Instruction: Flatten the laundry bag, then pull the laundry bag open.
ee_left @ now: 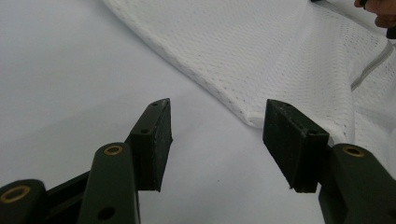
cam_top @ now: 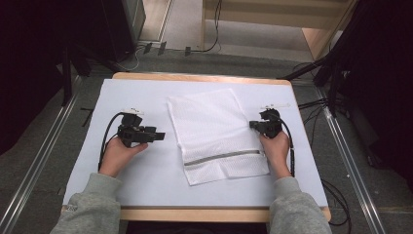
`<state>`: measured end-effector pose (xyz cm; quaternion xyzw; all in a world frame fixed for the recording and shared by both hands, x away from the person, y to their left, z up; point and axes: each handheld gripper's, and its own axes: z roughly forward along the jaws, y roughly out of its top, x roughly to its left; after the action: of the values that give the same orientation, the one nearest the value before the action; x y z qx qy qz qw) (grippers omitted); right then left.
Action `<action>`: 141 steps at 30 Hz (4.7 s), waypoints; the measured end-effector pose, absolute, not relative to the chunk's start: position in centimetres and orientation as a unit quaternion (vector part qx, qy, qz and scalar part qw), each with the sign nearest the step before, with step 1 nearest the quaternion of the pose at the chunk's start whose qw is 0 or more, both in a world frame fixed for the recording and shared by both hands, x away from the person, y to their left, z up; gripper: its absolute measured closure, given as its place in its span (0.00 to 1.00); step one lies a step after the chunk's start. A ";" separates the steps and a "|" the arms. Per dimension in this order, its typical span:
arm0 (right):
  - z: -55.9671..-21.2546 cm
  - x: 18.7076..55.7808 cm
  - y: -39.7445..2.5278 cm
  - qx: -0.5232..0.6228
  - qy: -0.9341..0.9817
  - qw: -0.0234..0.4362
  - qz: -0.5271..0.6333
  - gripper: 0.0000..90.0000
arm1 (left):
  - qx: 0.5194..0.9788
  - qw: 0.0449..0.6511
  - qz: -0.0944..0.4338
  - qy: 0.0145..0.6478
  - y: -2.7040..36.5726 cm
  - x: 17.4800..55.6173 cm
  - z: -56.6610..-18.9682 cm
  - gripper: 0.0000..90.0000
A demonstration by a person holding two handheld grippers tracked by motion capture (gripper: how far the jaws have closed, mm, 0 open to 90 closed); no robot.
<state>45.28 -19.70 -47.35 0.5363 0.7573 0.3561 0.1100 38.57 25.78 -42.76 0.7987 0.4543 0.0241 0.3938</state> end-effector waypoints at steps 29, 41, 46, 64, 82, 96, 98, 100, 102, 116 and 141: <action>-45.7 39.8 -21.0 0.503 0.766 0.117 0.383 0.78 | 0.811 0.367 0.014 0.455 20.1 40.2 -45.8 0.58; -45.6 38.5 -21.2 0.498 0.768 0.107 0.389 0.78 | 0.819 0.359 0.031 0.447 18.9 40.0 -46.2 1.00; -45.4 38.2 -21.2 0.496 0.767 0.102 0.394 0.78 | 0.824 0.351 0.019 0.444 19.7 40.4 -45.8 1.00; -46.0 37.6 -18.7 0.471 0.787 0.080 0.389 0.74 | 0.800 0.351 0.014 0.486 24.8 42.7 -45.1 1.00; -46.9 37.3 -15.4 0.451 0.818 0.066 0.351 1.00 | 0.793 0.352 0.017 0.497 26.2 44.2 -45.3 1.00; -46.7 36.2 -14.7 0.441 0.819 0.053 0.362 0.94 | 0.796 0.357 0.022 0.489 26.6 44.1 -45.2 0.91; -46.5 36.2 -14.9 0.441 0.817 0.056 0.368 0.89 | 0.804 0.350 0.025 0.481 26.4 43.9 -45.1 0.86; -46.4 36.1 -15.1 0.442 0.813 0.056 0.375 0.84 | 0.808 0.350 0.023 0.474 26.4 43.6 -44.8 0.81; -46.4 36.0 -15.2 0.441 0.812 0.053 0.378 0.82 | 0.807 0.354 0.020 0.473 26.4 43.4 -44.6 0.76; -46.3 34.5 -14.7 0.407 0.819 0.057 0.401 0.57 | 0.810 0.372 0.017 0.452 26.3 42.0 -43.1 0.55; -44.9 32.3 -16.1 0.411 0.805 0.063 0.424 0.63 | 0.830 0.391 0.011 0.399 23.3 39.1 -41.3 0.42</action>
<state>32.34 -16.08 -44.92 0.4107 0.8049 0.4237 0.0631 39.10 23.33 -41.31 0.8297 0.3987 0.0108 0.3907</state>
